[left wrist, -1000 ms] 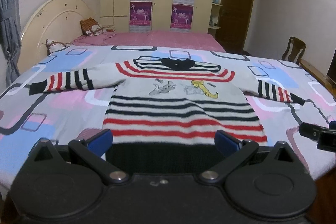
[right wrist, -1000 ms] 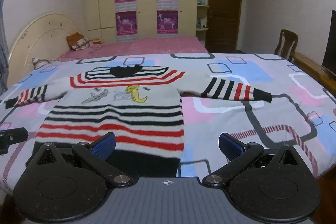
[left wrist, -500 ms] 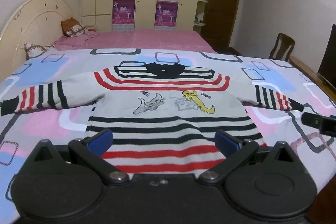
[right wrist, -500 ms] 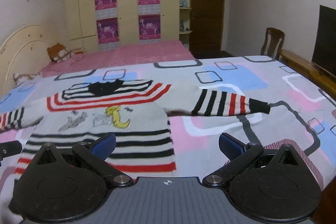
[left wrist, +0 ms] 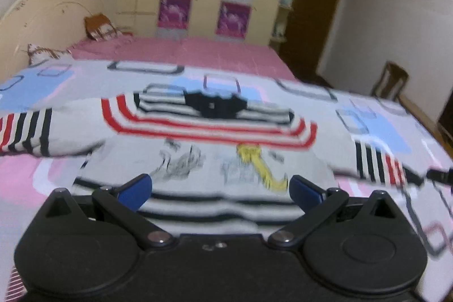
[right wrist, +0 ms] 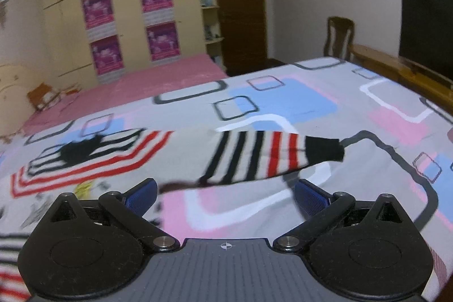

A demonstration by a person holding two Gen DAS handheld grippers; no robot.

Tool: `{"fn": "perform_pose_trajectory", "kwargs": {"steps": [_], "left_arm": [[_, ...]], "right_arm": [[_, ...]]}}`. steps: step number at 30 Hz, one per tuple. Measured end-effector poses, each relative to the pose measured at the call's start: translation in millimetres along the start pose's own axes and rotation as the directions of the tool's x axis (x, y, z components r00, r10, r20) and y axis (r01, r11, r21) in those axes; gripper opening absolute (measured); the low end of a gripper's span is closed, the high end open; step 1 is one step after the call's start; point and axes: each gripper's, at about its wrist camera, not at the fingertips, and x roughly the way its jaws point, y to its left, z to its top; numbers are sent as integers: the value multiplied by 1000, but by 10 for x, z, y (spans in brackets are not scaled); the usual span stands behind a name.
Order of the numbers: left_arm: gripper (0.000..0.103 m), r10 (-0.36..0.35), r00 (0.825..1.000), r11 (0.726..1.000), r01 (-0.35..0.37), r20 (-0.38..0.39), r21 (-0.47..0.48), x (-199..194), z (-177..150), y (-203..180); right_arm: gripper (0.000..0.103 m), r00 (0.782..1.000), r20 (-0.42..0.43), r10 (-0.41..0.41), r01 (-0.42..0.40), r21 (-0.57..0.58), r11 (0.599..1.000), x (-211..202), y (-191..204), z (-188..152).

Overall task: Fold small clothes
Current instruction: 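Reach the right gripper to the sleeve's black cuff and grasp it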

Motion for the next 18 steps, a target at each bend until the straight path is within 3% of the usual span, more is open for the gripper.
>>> {"fn": "perform_pose_trajectory", "kwargs": {"steps": [3, 6, 12, 15, 18], "left_arm": [[103, -1, 999, 1000, 1, -38, 0, 280, 115, -179], [103, -6, 998, 1000, 5, -64, -11, 529, 185, -367], [102, 4, 996, 1000, -2, -85, 25, 852, 230, -742], [98, 7, 994, 999, -1, -106, 53, 987, 217, -887], [97, 8, 992, 998, 0, -129, 65, 1103, 219, -993]], "right_arm": [[102, 1000, -11, -17, 17, 58, 998, 377, -330, 108], [58, 999, -38, -29, 33, 123, 992, 725, -667, 189], [58, 996, -86, -38, 59, 257, 965, 1242, -1243, 211], [44, 992, -125, -31, 70, 319, 945, 1467, -1436, 153], [44, 989, -143, -25, 80, 393, 916, 1583, -1627, 82]]}}
